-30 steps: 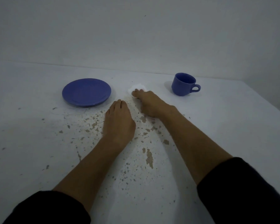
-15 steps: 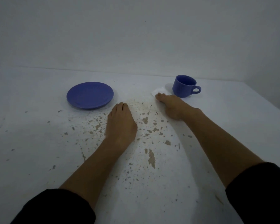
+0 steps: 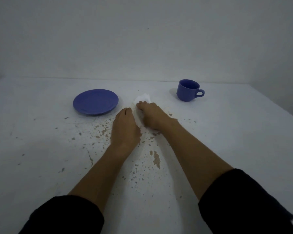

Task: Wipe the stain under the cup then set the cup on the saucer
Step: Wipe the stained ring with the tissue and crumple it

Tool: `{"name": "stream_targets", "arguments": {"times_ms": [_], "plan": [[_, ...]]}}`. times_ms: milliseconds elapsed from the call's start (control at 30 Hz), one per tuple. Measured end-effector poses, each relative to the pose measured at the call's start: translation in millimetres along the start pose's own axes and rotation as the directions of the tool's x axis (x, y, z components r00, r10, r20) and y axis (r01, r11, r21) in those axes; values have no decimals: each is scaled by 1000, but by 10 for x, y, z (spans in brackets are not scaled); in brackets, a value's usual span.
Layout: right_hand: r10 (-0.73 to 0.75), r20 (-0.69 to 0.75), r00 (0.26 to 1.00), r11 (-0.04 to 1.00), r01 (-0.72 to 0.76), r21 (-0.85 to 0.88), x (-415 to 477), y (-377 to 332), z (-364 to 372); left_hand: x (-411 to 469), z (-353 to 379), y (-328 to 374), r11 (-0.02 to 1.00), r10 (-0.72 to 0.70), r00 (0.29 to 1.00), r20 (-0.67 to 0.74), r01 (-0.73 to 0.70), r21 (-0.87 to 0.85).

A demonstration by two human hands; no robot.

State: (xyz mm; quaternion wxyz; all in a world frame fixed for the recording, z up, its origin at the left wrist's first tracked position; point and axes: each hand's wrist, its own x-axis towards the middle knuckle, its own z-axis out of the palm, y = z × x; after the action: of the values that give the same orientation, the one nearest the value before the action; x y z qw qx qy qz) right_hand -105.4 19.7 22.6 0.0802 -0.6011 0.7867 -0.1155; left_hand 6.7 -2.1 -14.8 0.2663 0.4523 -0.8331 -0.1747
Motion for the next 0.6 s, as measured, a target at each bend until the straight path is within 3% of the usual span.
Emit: {"name": "stream_targets", "arguments": {"times_ms": [67,167,267,300,367,433,467,533,600], "plan": [[-90,-22,996,996,90,11,-16,-101,75,-9,-38,-14,987,6,997,-75,-18,-157],[-158,-9,987,978,158,133,-177,-76,52,-49,-162,10,918,-94,989,-112,42,-395],[-58,-47,997,865,74,497,-403,15,-101,-123,-298,23,841,-144,988,-63,88,-534],[34,-61,998,736,16,677,-477,38,-139,-150,-336,41,816,-143,989,-29,101,-570],[196,-7,981,329,-59,943,-603,57,-225,-207,-399,119,745,-85,995,61,104,-659],[220,113,969,-73,-99,992,-710,65,-305,-279,-431,237,713,50,988,147,68,-698],[206,170,964,-218,-124,968,-756,72,-335,-318,-436,290,737,110,979,172,35,-675],[185,274,944,-406,-181,896,-863,61,-355,-398,-441,352,825,165,974,153,-52,-563],[189,289,938,-484,-167,859,-970,39,-331,-477,-440,375,866,198,977,75,-139,-481]]}}
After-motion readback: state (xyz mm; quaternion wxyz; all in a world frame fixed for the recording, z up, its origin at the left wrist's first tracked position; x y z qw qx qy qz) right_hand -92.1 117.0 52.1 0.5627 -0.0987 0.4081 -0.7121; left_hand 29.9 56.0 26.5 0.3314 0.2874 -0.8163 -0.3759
